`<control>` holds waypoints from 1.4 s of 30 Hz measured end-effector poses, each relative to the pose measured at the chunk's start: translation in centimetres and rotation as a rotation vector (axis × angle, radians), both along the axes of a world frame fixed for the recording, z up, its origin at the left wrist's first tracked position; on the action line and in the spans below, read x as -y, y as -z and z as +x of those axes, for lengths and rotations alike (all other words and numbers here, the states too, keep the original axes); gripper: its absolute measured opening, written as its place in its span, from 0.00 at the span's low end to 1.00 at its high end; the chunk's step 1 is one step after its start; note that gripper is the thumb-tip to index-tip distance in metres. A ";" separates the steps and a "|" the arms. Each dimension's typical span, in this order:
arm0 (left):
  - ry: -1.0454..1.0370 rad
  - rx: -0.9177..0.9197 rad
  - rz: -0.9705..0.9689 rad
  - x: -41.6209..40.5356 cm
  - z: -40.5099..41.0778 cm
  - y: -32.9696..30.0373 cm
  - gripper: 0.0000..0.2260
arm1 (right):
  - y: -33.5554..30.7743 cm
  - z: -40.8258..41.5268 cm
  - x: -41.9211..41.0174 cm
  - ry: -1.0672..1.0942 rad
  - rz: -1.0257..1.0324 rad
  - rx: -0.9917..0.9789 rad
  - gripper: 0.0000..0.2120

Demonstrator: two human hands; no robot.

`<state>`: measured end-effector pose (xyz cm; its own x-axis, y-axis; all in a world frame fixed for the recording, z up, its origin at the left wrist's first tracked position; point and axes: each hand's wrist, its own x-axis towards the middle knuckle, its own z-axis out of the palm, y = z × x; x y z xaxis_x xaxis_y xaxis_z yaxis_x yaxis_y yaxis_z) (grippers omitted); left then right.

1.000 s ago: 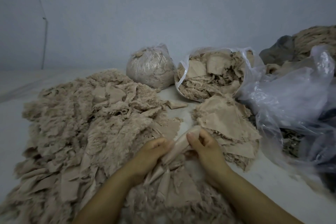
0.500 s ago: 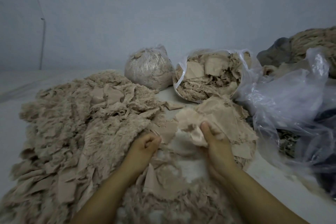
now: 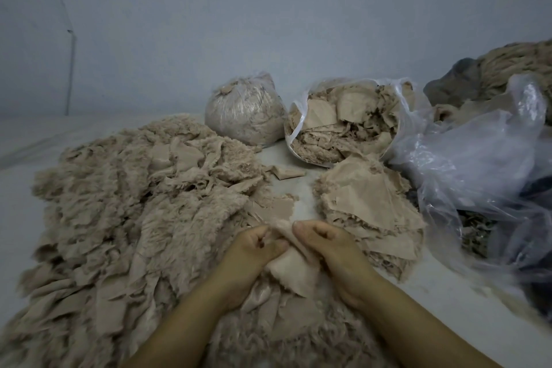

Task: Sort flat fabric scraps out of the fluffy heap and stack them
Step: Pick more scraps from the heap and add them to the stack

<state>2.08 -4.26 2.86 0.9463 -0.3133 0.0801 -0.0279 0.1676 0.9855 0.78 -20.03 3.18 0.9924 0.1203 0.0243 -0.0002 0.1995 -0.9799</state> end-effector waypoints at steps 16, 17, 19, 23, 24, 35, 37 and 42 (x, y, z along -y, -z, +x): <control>-0.321 0.023 0.019 -0.2 0.4 -0.5 0.16 | 0.2 0.9 0.5 0.319 -0.082 0.131 0.04; -0.299 0.038 0.016 -0.1 0.2 -0.6 0.16 | 0.0 0.9 0.6 0.294 -0.100 0.128 0.03; -0.313 0.058 0.005 0.1 0.3 -0.7 0.14 | -0.5 1.3 1.1 0.323 -0.084 0.130 0.09; -0.357 0.104 0.058 -0.8 1.1 -0.5 0.15 | -2.5 3.2 3.6 0.590 -0.098 0.124 0.08; -0.333 0.150 0.125 -1.2 1.3 -0.4 0.14 | -3.0 3.9 4.6 0.657 -0.169 0.139 0.07; 0.010 0.430 0.798 -2.6 1.4 -0.3 0.10 | -1.6 0.8 1.5 -0.085 -0.815 0.164 0.16; -0.078 0.410 0.707 -2.7 1.6 -0.4 0.08 | -0.6 0.4 0.5 -0.215 -1.042 0.167 0.21; -0.234 0.339 0.608 -2.6 2.0 -0.4 0.08 | -0.1 0.5 0.3 0.007 -0.824 0.222 0.15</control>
<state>4.07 -1.70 3.24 0.9479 -0.1886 0.2569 -0.3161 -0.4534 0.8334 1.33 -20.37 3.30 0.9759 0.1787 0.1257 0.2074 -0.5779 -0.7893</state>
